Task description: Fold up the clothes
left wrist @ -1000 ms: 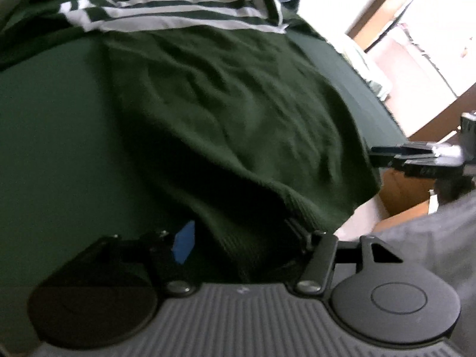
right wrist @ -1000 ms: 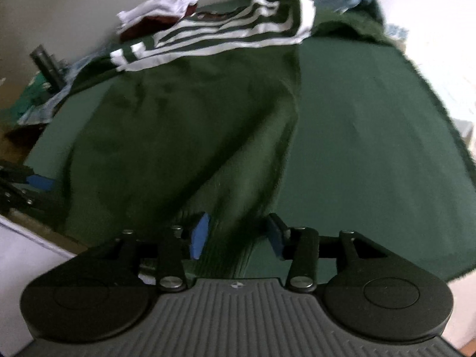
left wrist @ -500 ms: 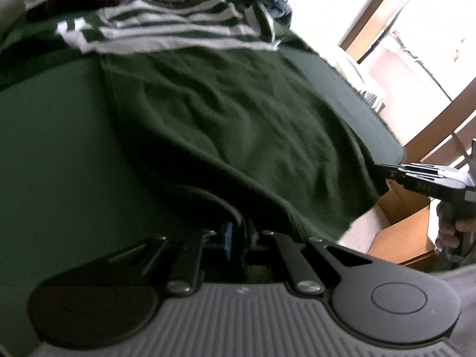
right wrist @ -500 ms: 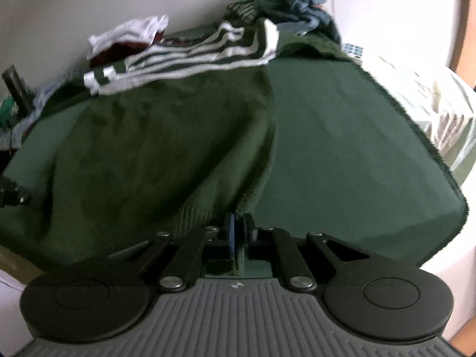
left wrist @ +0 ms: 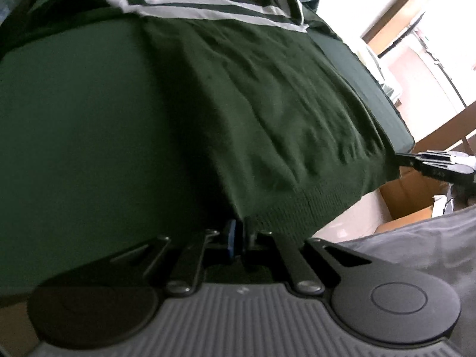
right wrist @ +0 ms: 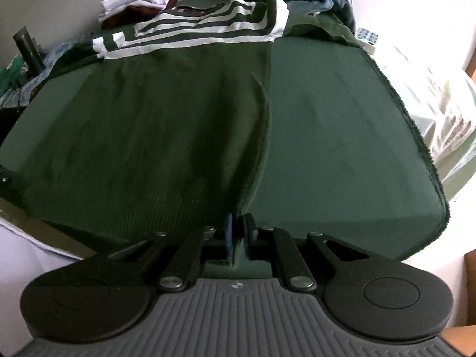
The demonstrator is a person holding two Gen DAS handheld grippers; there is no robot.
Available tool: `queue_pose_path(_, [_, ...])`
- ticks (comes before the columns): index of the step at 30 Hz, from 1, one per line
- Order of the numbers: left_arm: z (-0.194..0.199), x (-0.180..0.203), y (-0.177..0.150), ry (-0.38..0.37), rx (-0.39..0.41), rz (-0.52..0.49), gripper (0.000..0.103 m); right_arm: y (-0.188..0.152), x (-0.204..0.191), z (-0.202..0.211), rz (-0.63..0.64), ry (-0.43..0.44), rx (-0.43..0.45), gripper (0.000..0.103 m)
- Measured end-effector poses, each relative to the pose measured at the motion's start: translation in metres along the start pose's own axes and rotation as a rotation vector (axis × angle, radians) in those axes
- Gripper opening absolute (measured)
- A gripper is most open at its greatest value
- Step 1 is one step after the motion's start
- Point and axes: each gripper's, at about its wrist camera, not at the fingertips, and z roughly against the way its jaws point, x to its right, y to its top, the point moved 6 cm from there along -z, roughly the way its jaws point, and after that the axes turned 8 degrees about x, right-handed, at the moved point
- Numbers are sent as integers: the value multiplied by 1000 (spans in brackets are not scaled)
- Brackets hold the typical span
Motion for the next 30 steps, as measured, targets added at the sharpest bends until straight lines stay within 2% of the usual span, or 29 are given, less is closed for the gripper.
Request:
queue_pose_path(3, [16,-4,6,63,17,-58,0,25,12,9,-25,-2,79,10])
queue_pose_path(5, [27,-9,22,89,61,-67,0,47,13,3,-50,43,146,10])
queue_pose_path(7, [27,-4,43,77,126,-63,0,64,7,-17,-39,66,177,10])
queue_pose_path(10, [3,18,67,60,169,-72,0,73,-1,-49,-14,82,169,9])
queue_pose_path(13, [-41,37,76,86,136,-100,0,81,-9,-80,12,96,158,9])
queue_pose_path(16, [-70,34,72,144,73,-86,0,85,-9,-105,21,109,133,9])
queue_pose_path(17, [-69,31,71,155,74,-69,1,84,-4,-106,16,116,122,6])
queue_pose_path(24, [-60,14,63,231,76,47,6,86,11,-106,91,177,40,6])
queue_pose_path(27, [-60,12,66,248,100,94,5,106,4,-111,121,242,57,15])
queue_pose_path(30, [-55,8,79,275,169,117,8,139,-16,-116,159,309,110,15])
